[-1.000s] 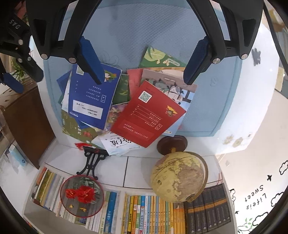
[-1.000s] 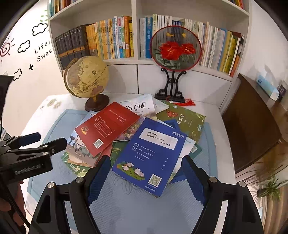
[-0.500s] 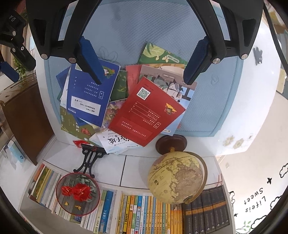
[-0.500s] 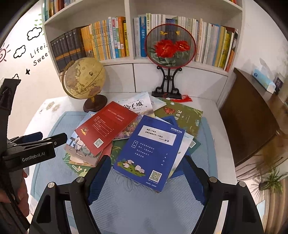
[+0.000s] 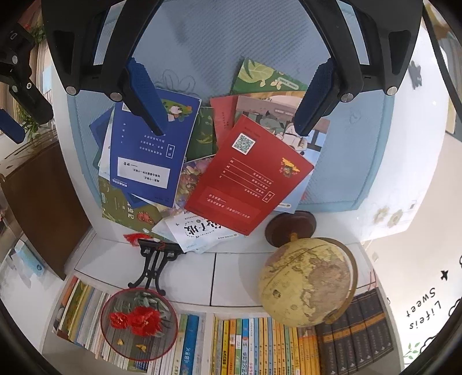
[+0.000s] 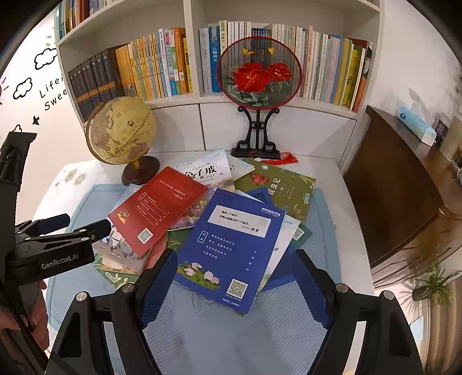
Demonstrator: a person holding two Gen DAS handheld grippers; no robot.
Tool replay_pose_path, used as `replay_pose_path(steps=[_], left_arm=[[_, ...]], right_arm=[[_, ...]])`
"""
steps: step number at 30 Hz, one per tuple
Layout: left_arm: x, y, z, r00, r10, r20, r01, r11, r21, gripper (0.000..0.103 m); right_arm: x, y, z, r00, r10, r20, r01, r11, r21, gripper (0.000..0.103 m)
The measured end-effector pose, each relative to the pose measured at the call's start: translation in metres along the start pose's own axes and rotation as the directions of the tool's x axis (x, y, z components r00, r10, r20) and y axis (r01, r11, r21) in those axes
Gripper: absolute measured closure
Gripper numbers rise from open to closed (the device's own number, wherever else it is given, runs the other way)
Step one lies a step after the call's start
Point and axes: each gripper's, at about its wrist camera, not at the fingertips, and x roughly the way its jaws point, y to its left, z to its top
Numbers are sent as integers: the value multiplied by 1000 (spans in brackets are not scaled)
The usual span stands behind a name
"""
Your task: Organize books
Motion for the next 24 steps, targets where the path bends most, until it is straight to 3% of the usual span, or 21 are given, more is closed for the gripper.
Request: replay_pose_path(steps=[24], left_arm=[[12,-5,14,999,27,32,-27,1000,13,15]], right_arm=[[20,-4,11,999,33,-6,-33,999,12,24]])
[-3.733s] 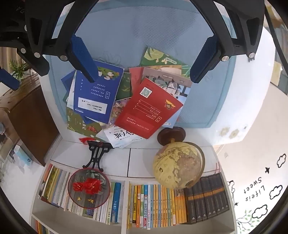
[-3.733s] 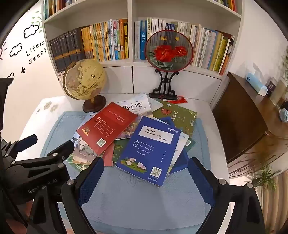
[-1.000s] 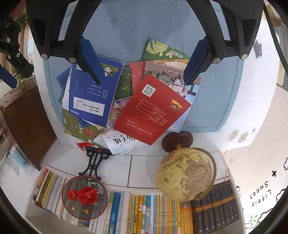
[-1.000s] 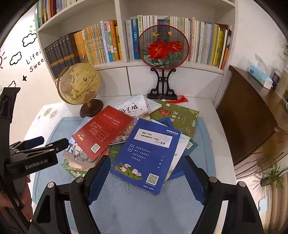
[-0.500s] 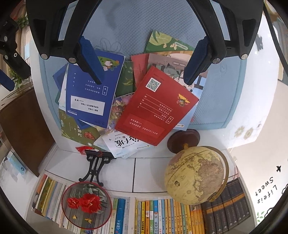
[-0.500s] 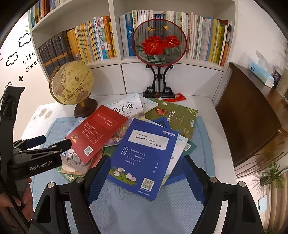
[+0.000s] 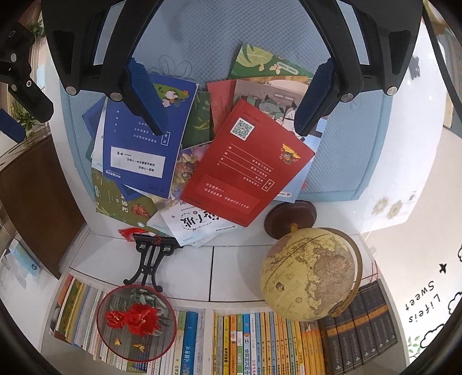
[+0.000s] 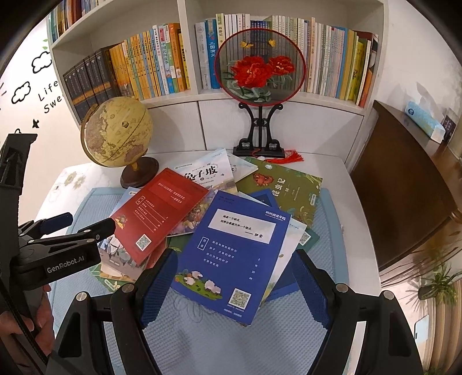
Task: Organize books
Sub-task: 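Move the right gripper down to the edge of the blue book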
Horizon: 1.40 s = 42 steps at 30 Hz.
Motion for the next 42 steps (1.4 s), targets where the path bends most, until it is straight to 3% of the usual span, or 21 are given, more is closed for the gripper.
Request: replay_pose_path(steps=[10,13,16,17,19,23,28,33,36,42], left_arm=[[34,-3,-11,999,-2,-32,2,1000,19,15],[54,-9,-16,997,-46,-57,48,998,40,16],[78,-21,-21,990,-101,-101,108,992,70,21],[86,-25,-23,987,-113,-112,123,989,85,25],[101,-38,-26,982,-134,-137,151,981,125,32],[130,-57,-31,964,-178,-200,212,963,166,45],[161,-75,-35,951,-180,-251,238,944,227,48],[169,-76,-28,937,-223,-268,280,939,198,46],[172,-74,-26,929,-243,-278,298,939,172,45],[171,-74,-30,936,-245,-255,296,936,189,44]], right_arm=[[30,-26,-13,997,77,-20,-75,995,66,24],[52,-39,-26,991,128,-27,-125,990,68,24],[92,-62,-44,978,184,-101,-167,974,152,24],[104,-72,-50,971,208,-121,-182,963,197,25],[123,-88,-61,956,262,-130,-219,935,279,42],[148,-100,-66,932,339,-127,-283,900,331,47],[175,-105,-54,937,325,-129,-267,904,334,47],[189,-113,-38,937,327,-123,-273,905,327,47],[189,-116,-42,906,402,-132,-336,874,351,47],[176,-115,-76,842,519,-148,-418,800,431,47]])
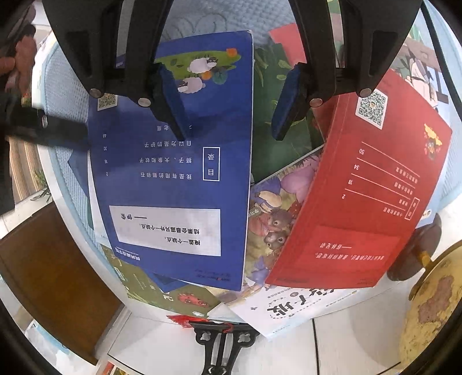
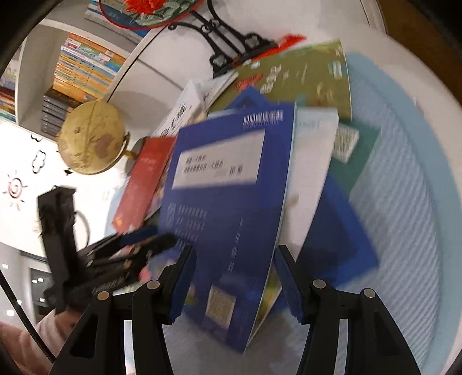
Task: Organize books
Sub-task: 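Move the right gripper down to the edge of the blue book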
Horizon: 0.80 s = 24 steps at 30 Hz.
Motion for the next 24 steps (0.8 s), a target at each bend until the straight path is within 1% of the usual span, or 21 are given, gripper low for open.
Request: replay_pose_path(steps=[2,4,6,9,10,11,12,13,14,16,18,19,20,21,22,23,24], left_arm=[[0,3,-1,1000,-10,-1,10,1000,-11,44],[-1,2,-3,1000,6,12,-6,1000,8,40],[-1,2,-3,1000,7,17,-7,1000,17,39],[-1,2,-1,1000,4,9,-4,1000,20,39],[-1,1,-1,1000,9,10,-9,1000,26,38],[-1,1,-1,1000,13,10,-13,1000,28,37],[0,1,0,1000,13,10,-14,1000,25,37],[0,2,0,1000,11,10,-11,1000,22,37],[1,2,0,1000,9,10,-9,1000,21,37],[1,1,-1,1000,15,14,-15,999,29,37],[2,1,1,1000,15,12,-16,999,31,36],[2,2,1,1000,14,11,-14,1000,27,35],[2,2,1,1000,14,12,-14,1000,26,35],[2,2,1,1000,18,14,-18,999,29,34],[2,1,1,1000,21,16,-21,999,30,34],[3,2,1,1000,20,16,-21,999,29,34],[2,2,1,1000,20,16,-20,999,28,34]], right_arm=[[0,0,-9,1000,17,-10,-17,1000,11,47],[0,-1,-10,1000,28,-3,-28,999,20,46],[-3,-5,-7,998,66,-3,-65,996,56,46],[-10,-5,-10,992,126,1,-126,992,28,47],[-6,-8,-14,986,162,-28,-161,986,49,48],[-2,-10,-17,983,177,-51,-174,982,70,50],[1,-12,-22,979,195,-59,-189,978,86,59],[3,-13,-27,975,214,-63,-207,973,98,63],[5,-12,-30,973,221,-61,-215,972,99,64],[5,-6,-33,984,171,-56,-167,983,80,73],[-4,-5,-32,995,98,-13,-97,993,74,73],[-8,-8,-32,998,64,1,-64,994,83,69],[-9,-11,-33,1000,14,-10,-13,995,96,66],[-7,-14,-34,1000,-11,-26,14,995,98,66],[-4,-16,-37,999,-11,-45,15,995,100,66],[-1,-17,-40,998,18,-54,-13,994,105,66],[1,-14,-41,998,27,-63,-21,995,98,66]])
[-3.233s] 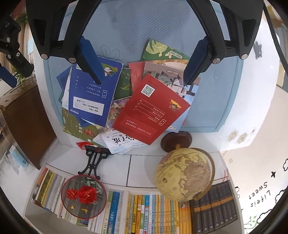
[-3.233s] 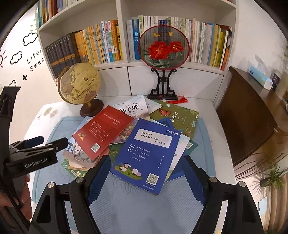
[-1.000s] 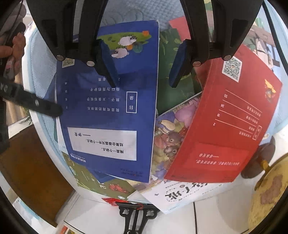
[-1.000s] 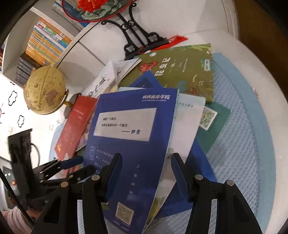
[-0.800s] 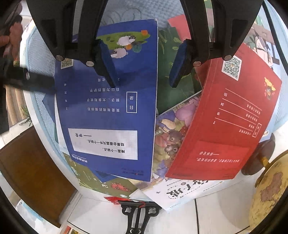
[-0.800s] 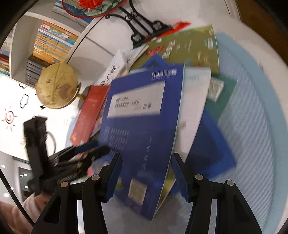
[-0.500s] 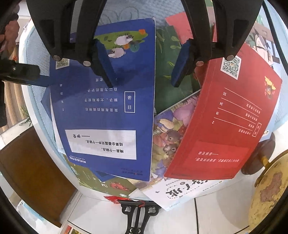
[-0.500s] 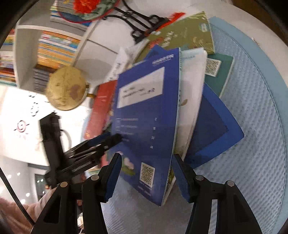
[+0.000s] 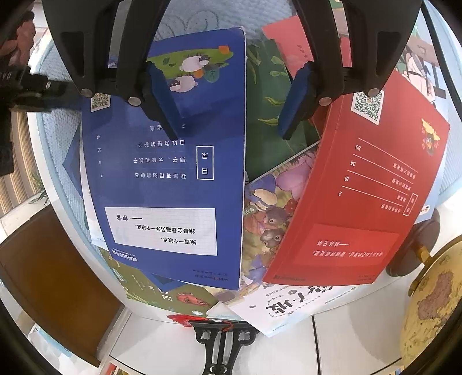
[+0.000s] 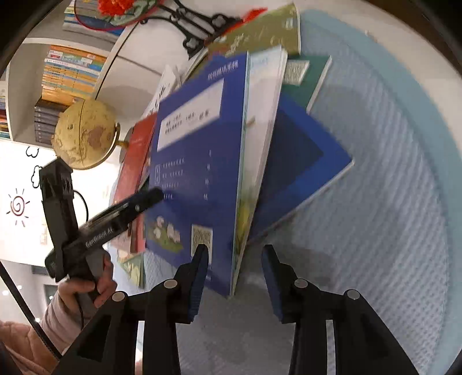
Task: Organize books
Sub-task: 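Move the right gripper down to the edge of the blue book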
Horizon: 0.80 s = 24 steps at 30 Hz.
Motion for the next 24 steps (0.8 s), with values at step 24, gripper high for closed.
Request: replay_pose_path(steps=[24], left_arm=[[-9,-34,-42,990,-81,-112,97,984,147,36]], right_arm=[[-2,16,-31,997,-66,-43,63,996,-62,60]])
